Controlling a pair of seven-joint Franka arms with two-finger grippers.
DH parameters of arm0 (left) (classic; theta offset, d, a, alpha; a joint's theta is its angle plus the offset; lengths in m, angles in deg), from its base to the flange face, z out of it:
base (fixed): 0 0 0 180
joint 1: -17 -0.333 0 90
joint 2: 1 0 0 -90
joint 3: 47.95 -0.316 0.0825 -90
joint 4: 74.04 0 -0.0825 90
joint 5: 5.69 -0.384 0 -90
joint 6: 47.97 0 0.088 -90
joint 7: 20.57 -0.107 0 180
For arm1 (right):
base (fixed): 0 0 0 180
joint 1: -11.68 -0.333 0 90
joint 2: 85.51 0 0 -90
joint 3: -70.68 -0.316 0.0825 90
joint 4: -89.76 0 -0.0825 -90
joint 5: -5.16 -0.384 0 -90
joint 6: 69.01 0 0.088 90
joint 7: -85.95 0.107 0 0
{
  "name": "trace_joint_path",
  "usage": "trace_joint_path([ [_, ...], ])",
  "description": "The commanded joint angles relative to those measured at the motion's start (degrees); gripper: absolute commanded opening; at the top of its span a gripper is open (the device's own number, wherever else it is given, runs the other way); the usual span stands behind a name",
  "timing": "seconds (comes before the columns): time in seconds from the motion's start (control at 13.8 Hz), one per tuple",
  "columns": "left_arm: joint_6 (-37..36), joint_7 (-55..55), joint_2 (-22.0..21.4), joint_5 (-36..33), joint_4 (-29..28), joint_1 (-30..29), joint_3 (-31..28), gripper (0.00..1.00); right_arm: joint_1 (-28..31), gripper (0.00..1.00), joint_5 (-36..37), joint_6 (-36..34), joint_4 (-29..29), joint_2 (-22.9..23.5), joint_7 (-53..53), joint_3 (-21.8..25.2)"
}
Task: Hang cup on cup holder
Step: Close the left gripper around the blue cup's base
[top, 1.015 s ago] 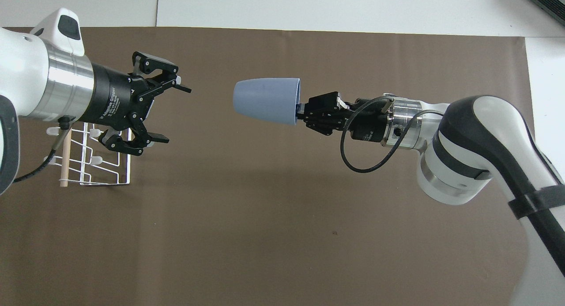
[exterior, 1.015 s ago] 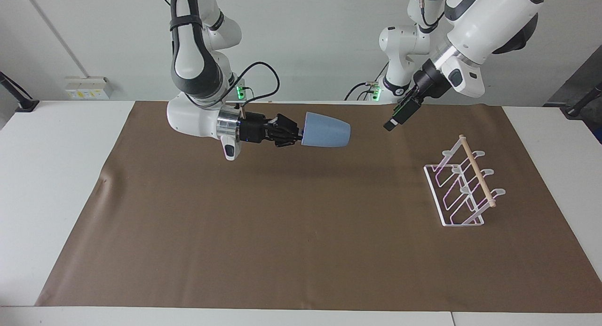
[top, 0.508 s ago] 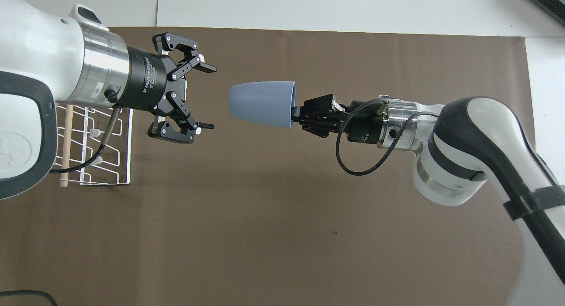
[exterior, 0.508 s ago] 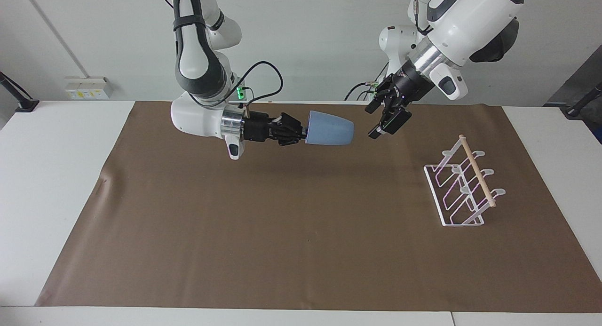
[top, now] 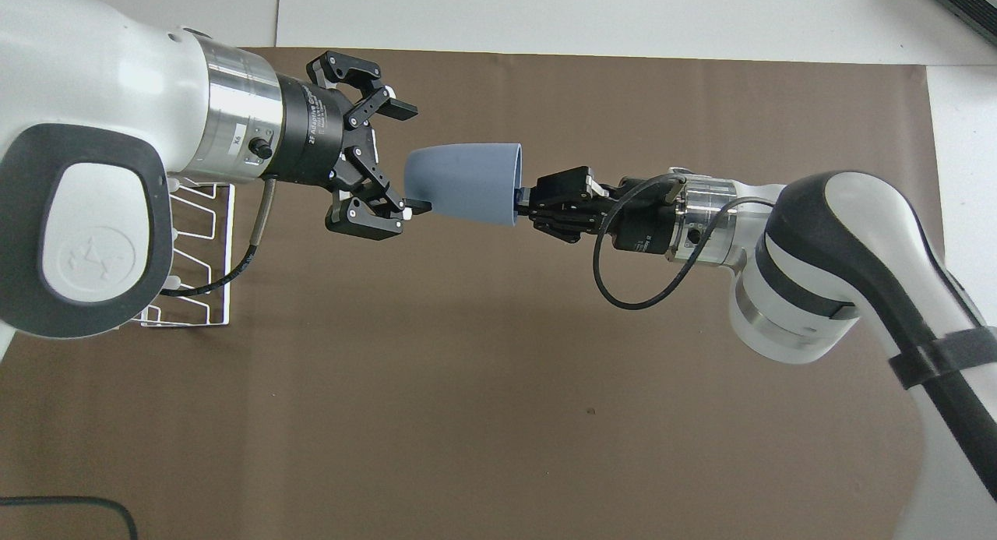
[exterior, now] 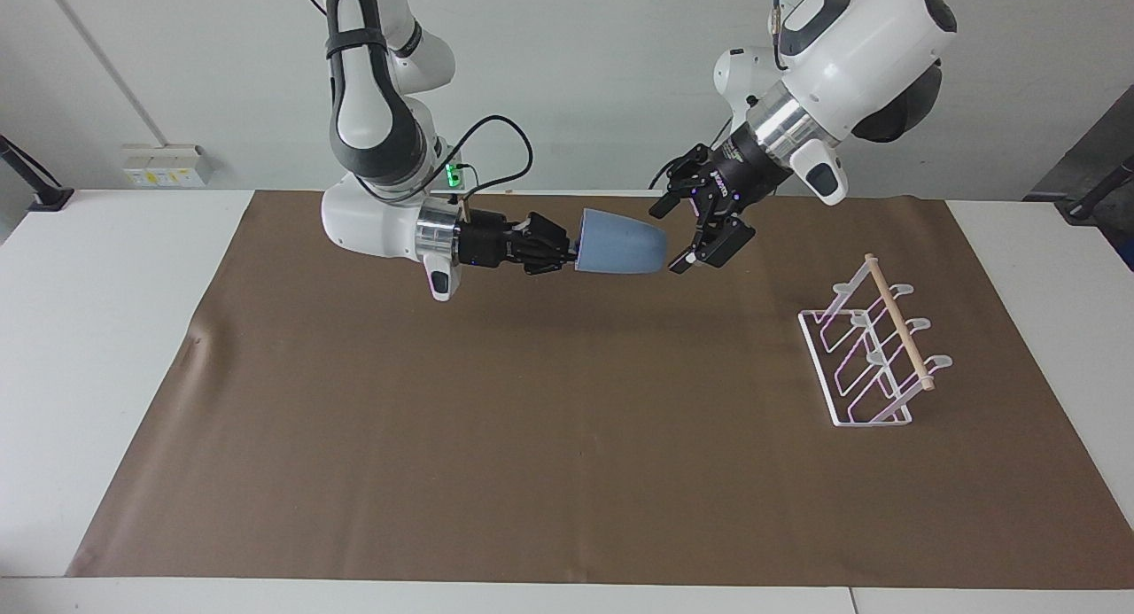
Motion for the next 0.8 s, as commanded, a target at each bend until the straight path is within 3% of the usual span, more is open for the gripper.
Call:
trace_joint_path([
  [0.0,1.0,2.0,1.0,0.4,1.1,2.3,-0.5,1.00,0.3,0.00,-1.6,0.7,1.2,-1.1,0.6,-0.1],
  [0.73,3.5,2.9,2.6,-1.6,0.6,2.8,-0.6,1.00,0.7,0.00,-1.4,0.1,1.1,-1.1,0.6,-0.1],
])
